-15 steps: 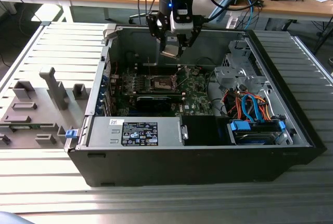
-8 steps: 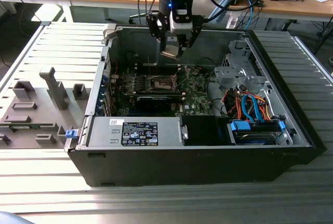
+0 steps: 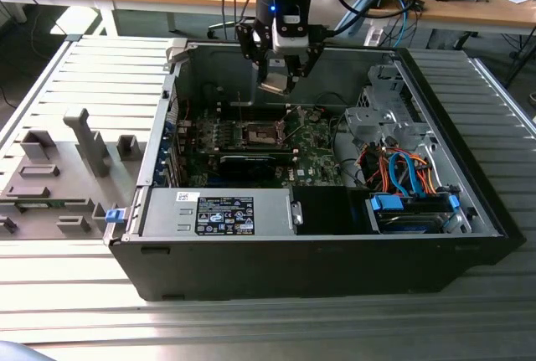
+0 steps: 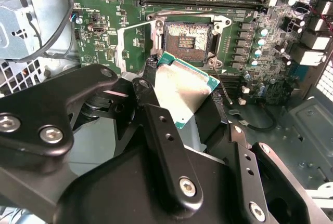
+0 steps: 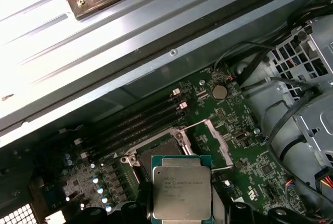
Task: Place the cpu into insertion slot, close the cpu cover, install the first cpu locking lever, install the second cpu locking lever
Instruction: 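Place the cpu into insertion slot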
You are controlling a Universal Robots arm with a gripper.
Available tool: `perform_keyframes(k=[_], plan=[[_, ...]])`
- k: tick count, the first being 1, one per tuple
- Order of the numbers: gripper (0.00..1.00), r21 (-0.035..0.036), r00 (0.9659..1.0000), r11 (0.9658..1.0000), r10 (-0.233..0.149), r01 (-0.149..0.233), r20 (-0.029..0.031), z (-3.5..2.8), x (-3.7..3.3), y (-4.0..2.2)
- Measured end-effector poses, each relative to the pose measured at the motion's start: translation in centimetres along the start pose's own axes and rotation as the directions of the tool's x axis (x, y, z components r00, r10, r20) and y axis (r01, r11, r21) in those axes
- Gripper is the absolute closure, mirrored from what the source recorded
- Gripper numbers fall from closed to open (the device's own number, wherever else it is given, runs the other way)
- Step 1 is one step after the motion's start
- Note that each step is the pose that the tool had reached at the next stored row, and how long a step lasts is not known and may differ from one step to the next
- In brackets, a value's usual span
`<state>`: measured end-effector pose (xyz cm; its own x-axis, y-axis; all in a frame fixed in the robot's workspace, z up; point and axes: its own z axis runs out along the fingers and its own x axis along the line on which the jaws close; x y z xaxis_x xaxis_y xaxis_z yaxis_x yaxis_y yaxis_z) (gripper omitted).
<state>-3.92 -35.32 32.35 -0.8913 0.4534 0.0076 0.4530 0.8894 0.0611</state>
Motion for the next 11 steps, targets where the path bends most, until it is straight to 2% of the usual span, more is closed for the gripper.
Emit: perform_keyframes(k=[11], plan=[[0.46, 0.0031, 0.9997, 0.9997, 0.025, -0.025, 0.0033, 0.04, 0.00, 0.00]])
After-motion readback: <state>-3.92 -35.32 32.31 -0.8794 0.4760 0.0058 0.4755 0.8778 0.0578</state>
